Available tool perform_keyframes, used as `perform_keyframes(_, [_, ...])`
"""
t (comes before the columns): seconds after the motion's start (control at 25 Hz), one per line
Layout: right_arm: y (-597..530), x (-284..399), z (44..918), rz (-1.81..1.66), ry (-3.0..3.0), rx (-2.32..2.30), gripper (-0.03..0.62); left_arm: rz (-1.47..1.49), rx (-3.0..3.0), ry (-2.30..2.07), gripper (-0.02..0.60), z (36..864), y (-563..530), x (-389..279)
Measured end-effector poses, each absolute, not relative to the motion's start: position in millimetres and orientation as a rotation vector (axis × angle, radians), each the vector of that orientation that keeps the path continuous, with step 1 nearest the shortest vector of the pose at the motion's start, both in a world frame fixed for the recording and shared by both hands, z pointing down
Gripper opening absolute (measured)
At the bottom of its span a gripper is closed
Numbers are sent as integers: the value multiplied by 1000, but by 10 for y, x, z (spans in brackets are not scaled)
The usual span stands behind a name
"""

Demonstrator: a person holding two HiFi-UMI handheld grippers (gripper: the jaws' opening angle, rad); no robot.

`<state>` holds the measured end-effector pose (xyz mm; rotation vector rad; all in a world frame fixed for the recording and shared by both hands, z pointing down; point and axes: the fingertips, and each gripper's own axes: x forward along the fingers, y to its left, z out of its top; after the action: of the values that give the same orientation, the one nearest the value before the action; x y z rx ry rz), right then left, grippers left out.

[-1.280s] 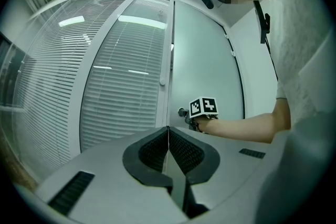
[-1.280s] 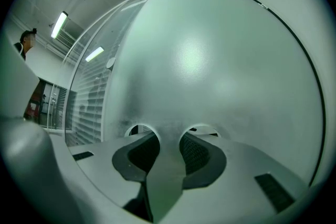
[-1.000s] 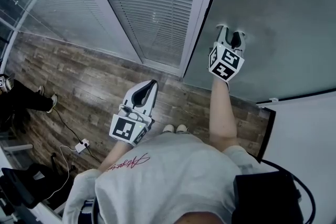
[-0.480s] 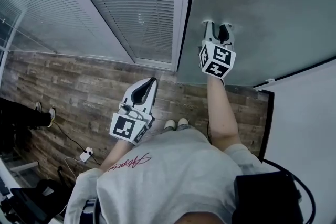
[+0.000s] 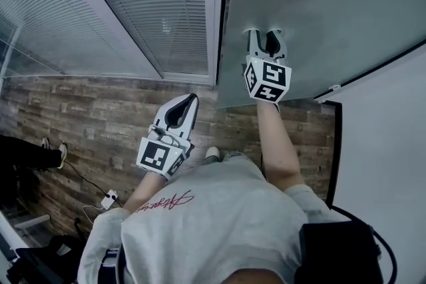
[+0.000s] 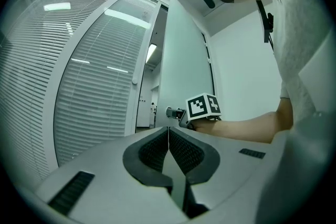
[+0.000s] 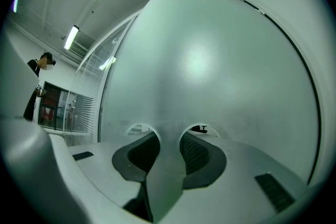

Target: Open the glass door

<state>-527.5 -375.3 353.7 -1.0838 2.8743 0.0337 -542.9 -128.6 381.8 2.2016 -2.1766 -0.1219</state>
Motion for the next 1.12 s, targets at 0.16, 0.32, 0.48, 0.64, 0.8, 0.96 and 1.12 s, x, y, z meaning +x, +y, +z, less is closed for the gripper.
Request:
perform_keyframes(0.16, [-3564,-5097,3541,33,2888,-1044,124,-121,2238,-2180,18,3734,-1259,-5191])
perform_keyframes(0.32, [-3392,-4945,3537,32,2904,-989,124,-121,2220,-2197,17,3722,-1235,-4967])
perform_keyframes(0.48, [-3216,-4784,3550,23,2938,-911,125,-135,2189,-2226,17,3693,-1186,-4682])
perform_keyframes(0.64, [-3041,-4608,3530,24,2960,-830,125,-144,2171,-2261,18,3650,-1127,-4388])
perform_keyframes(0.8, [-2876,-4406,3538,24,2977,-759,124,-178,2139,-2294,17,3631,-1047,-4094])
perform_keyframes(0.96, [-2712,-4182,3545,25,2981,-714,125,-189,2135,-2335,17,3582,-952,-3790])
perform_keyframes(1.12, [-2545,-3981,3529,26,2990,-680,126,-187,2125,-2358,18,3556,-819,-3571])
